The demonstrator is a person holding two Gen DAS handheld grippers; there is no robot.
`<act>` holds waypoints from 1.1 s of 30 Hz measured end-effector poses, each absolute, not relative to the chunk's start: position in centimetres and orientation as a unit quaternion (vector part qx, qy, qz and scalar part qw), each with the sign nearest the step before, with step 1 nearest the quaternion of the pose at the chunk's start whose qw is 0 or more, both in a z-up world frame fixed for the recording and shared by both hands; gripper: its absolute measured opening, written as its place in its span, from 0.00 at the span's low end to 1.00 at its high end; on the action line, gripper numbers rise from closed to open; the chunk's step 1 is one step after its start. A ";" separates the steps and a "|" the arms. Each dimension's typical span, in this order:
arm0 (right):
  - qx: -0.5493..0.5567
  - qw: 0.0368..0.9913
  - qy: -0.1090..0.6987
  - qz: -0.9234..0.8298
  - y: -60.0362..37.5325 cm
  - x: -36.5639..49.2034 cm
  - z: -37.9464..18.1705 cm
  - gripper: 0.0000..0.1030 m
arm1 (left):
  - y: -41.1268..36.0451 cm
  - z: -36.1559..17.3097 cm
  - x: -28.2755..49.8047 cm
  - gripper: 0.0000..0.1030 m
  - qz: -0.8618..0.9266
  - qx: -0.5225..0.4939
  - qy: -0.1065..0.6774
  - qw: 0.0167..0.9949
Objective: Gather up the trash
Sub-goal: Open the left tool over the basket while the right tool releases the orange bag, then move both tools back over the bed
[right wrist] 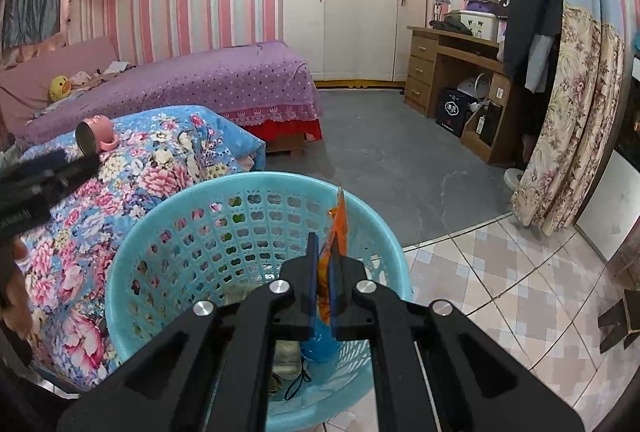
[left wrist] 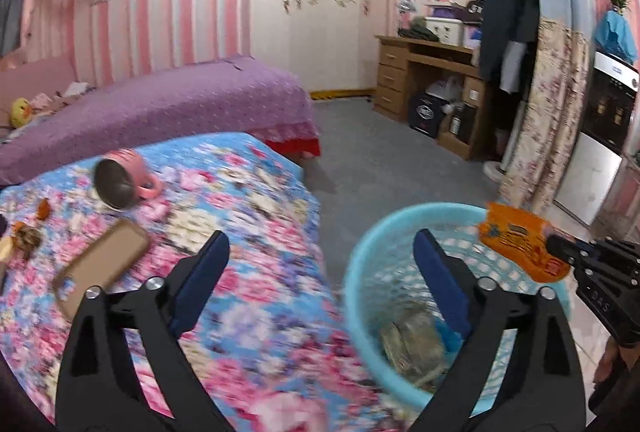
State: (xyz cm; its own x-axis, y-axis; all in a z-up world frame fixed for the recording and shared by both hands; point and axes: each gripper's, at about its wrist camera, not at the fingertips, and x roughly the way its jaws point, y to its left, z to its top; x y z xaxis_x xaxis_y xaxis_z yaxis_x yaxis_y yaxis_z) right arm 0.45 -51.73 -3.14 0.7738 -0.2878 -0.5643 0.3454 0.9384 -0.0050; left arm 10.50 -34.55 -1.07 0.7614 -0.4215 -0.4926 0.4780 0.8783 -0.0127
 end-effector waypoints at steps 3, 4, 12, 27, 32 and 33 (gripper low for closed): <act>0.049 0.939 0.292 -0.173 -51.3 1.1 -3.7 0.05 | -32.5 -0.5 11.2 0.91 -0.226 0.046 0.247 0.941; 0.051 0.939 0.292 -0.176 -51.2 1.2 -3.9 0.05 | -31.5 -0.2 11.4 0.91 -0.218 0.042 0.246 0.944; 0.051 0.931 0.289 -0.219 -50.4 3.1 -4.8 0.64 | -26.5 0.7 12.2 0.93 -0.180 0.031 0.241 0.953; 0.045 0.939 0.247 -0.234 -46.1 5.6 -0.9 0.96 | -17.4 3.0 12.4 0.95 -0.132 0.023 0.227 0.965; 0.031 0.949 0.230 -0.216 -42.8 6.6 1.0 0.96 | -14.4 3.7 12.8 0.95 -0.110 0.033 0.217 0.969; 0.028 0.950 0.228 -0.212 -42.2 6.8 1.2 0.96 | -13.8 3.6 12.9 0.95 -0.106 0.033 0.217 0.970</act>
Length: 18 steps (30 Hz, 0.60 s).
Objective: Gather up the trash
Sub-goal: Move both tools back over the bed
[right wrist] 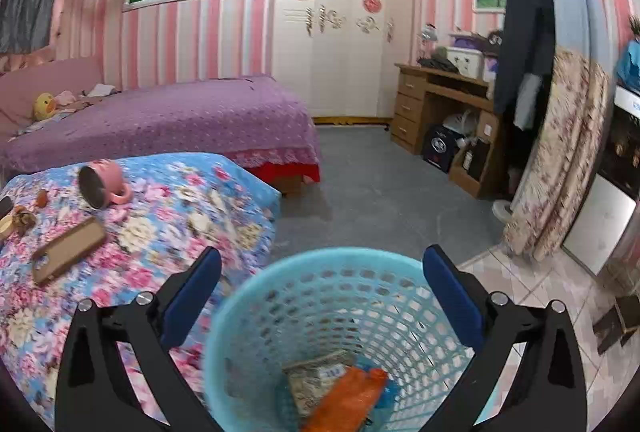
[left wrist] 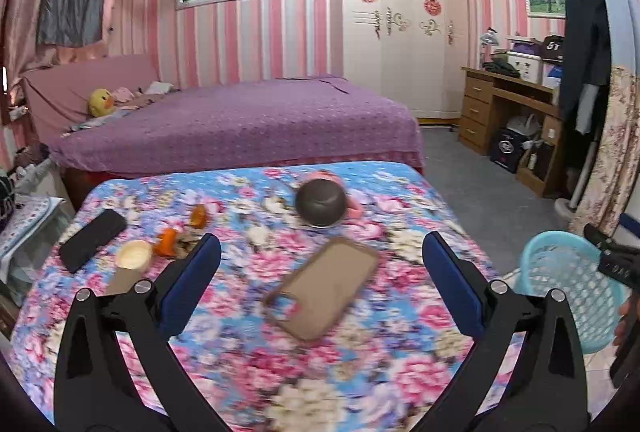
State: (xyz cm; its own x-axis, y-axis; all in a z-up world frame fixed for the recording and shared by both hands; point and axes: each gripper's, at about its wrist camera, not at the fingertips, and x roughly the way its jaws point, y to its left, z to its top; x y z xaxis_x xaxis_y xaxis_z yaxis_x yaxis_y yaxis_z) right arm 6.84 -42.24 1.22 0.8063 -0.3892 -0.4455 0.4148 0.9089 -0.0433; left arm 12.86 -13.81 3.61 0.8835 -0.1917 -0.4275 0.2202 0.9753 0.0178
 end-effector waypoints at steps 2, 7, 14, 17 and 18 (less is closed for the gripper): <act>0.026 0.954 0.225 -0.199 -40.8 7.4 1.9 0.96 | -12.2 3.3 13.3 0.95 -0.101 0.026 0.220 0.970; 0.025 0.961 0.217 -0.168 -37.2 9.1 3.1 0.96 | -10.0 2.3 14.1 0.95 -0.072 0.037 0.215 0.973; 0.029 0.970 0.209 -0.124 -32.5 11.8 3.9 0.96 | -5.9 2.0 15.5 0.95 -0.050 0.024 0.222 0.973; 0.024 0.972 0.208 -0.107 -30.1 13.0 4.0 0.96 | -4.1 2.0 16.0 0.95 -0.039 0.016 0.225 0.974; 0.020 0.973 0.208 -0.101 -29.3 13.5 4.0 0.96 | -3.5 2.0 16.1 0.95 -0.035 0.013 0.225 0.974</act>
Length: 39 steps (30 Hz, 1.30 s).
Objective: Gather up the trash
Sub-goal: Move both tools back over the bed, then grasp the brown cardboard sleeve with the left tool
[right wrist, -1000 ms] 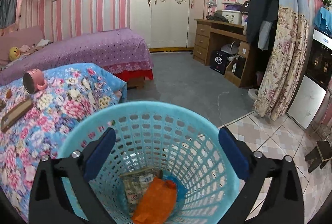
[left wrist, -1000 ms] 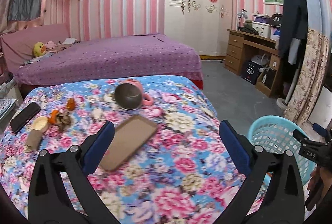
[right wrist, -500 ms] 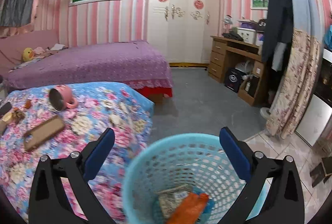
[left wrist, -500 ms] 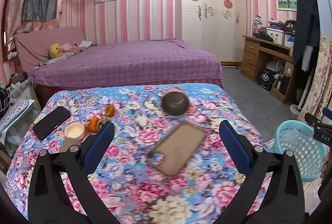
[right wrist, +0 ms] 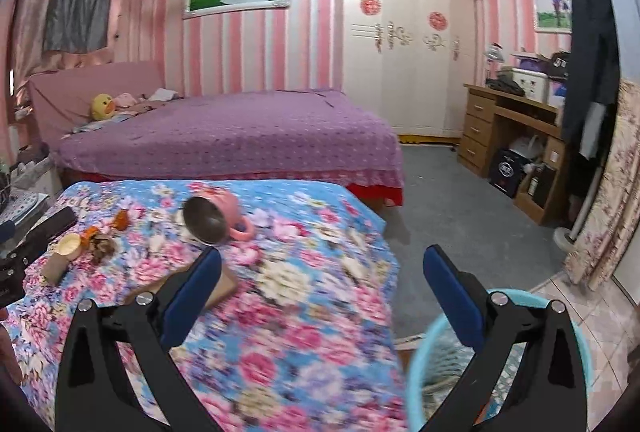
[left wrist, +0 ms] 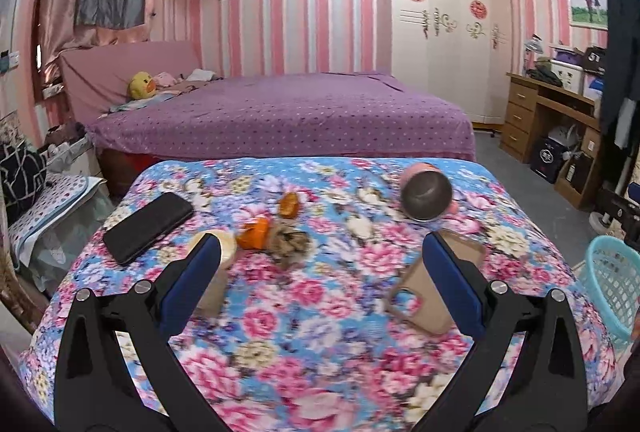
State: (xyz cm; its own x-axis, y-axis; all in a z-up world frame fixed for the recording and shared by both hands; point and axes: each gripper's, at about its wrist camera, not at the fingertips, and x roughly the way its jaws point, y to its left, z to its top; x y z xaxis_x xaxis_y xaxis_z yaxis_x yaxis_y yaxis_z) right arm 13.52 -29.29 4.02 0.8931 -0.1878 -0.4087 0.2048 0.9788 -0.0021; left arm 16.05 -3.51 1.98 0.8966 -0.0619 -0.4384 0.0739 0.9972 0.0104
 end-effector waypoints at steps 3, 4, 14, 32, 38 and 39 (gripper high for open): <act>0.015 0.975 0.206 -0.087 -27.3 14.6 4.1 0.96 | -1.7 2.0 16.6 0.95 -0.023 0.004 0.226 0.974; 0.013 0.975 0.205 -0.082 -26.5 15.0 4.1 0.96 | -1.1 2.0 16.7 0.95 -0.019 0.003 0.227 0.974; 0.001 0.973 0.220 -0.065 -23.3 17.4 1.9 0.96 | 4.0 -0.2 18.9 0.95 0.017 -0.021 0.259 0.965; -0.004 0.965 0.248 -0.088 -23.5 19.2 -0.8 0.96 | 7.8 -5.1 21.9 0.95 0.031 -0.039 0.337 0.940; 0.000 0.963 0.253 -0.092 -23.8 19.4 -1.2 0.96 | 7.3 -6.3 23.3 0.95 0.022 -0.026 0.366 0.930; 0.000 0.963 0.254 -0.092 -23.8 19.5 -1.2 0.96 | 7.5 -6.5 23.6 0.95 0.027 -0.027 0.374 0.927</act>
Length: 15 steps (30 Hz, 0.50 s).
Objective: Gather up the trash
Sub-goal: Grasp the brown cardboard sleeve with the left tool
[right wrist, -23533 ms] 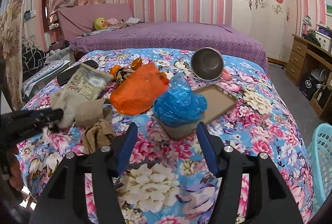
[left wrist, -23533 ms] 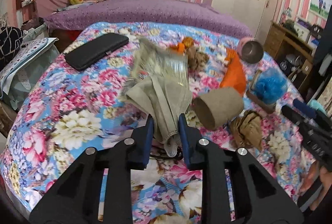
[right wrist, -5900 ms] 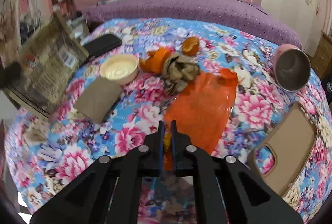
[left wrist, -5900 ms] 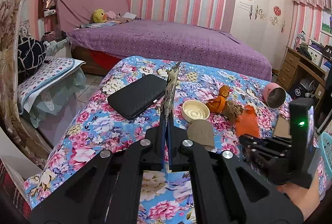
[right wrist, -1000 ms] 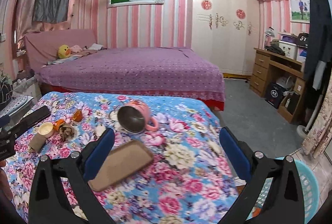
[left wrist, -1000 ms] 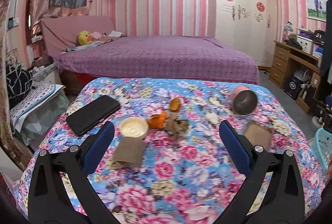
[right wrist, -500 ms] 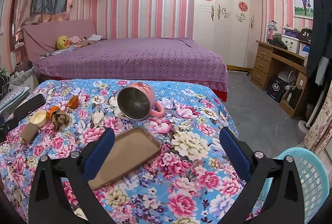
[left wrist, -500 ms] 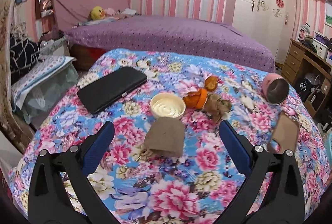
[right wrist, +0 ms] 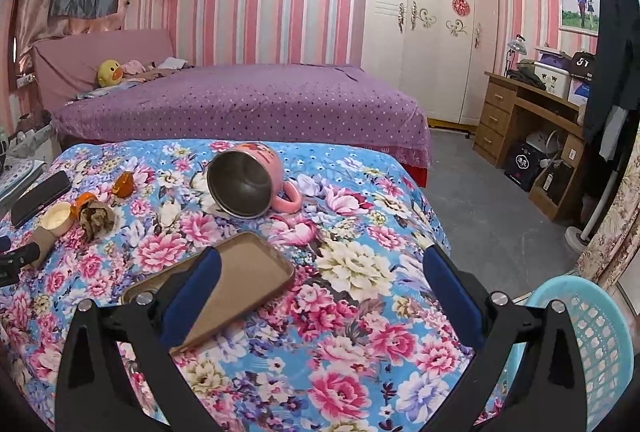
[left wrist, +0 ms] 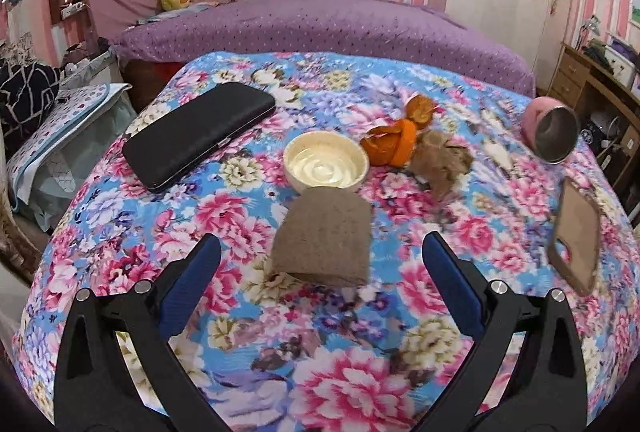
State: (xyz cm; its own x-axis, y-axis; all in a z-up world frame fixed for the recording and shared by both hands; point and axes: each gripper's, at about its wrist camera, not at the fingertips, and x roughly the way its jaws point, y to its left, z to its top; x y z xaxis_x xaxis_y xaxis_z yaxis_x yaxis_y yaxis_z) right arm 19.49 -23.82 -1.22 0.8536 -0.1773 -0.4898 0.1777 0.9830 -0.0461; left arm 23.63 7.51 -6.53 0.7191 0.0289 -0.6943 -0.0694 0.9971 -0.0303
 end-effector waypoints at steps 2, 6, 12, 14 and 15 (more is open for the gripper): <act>0.001 0.962 0.258 -0.090 -23.8 19.7 -1.4 0.96 | 7.9 -6.9 24.2 0.93 0.022 -0.039 0.384 0.922; -0.003 0.960 0.265 -0.089 -23.5 20.1 -1.8 0.96 | 8.0 -7.7 25.0 0.64 -0.001 -0.048 0.406 0.913; -0.005 0.960 0.270 -0.080 -22.5 20.3 -2.1 0.96 | 7.6 -7.3 24.7 0.46 -0.023 -0.044 0.399 0.915; -0.007 0.960 0.269 -0.073 -21.8 20.4 -2.1 0.96 | 7.8 -6.7 24.2 0.46 -0.025 -0.037 0.393 0.918; -0.007 0.961 0.270 -0.068 -21.3 20.5 -2.1 0.96 | 8.0 -6.1 23.8 0.46 -0.023 -0.031 0.385 0.922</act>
